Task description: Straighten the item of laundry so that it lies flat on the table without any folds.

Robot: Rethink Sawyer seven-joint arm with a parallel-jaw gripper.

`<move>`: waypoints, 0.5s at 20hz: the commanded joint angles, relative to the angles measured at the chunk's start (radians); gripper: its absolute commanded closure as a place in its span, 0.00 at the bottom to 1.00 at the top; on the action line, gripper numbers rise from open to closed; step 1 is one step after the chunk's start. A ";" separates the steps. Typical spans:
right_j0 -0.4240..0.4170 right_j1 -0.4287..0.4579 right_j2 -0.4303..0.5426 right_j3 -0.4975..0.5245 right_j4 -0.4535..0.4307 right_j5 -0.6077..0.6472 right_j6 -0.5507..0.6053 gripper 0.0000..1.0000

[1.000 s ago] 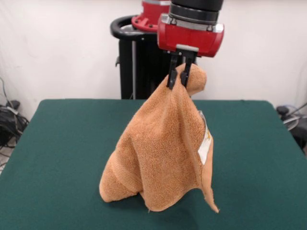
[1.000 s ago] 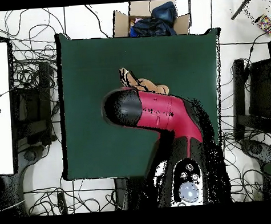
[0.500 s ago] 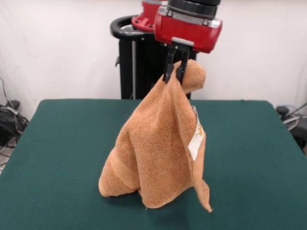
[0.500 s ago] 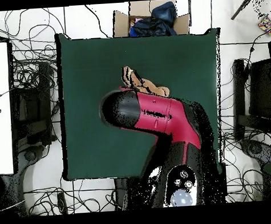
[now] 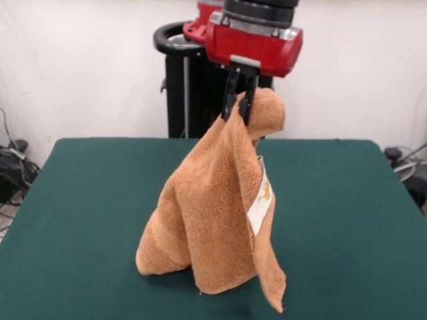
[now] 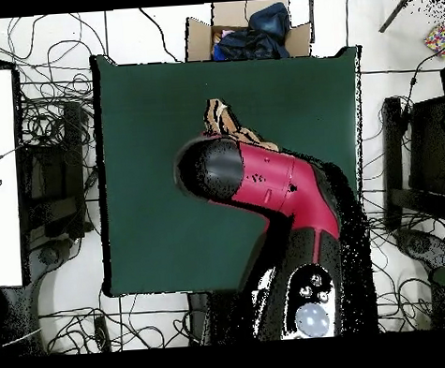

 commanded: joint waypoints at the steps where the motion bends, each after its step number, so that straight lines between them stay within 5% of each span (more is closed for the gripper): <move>1: -0.053 0.075 0.045 -0.053 -0.004 -0.050 0.141 1.00; 10: -0.300 0.072 0.160 -0.176 -0.089 0.009 -0.171 1.00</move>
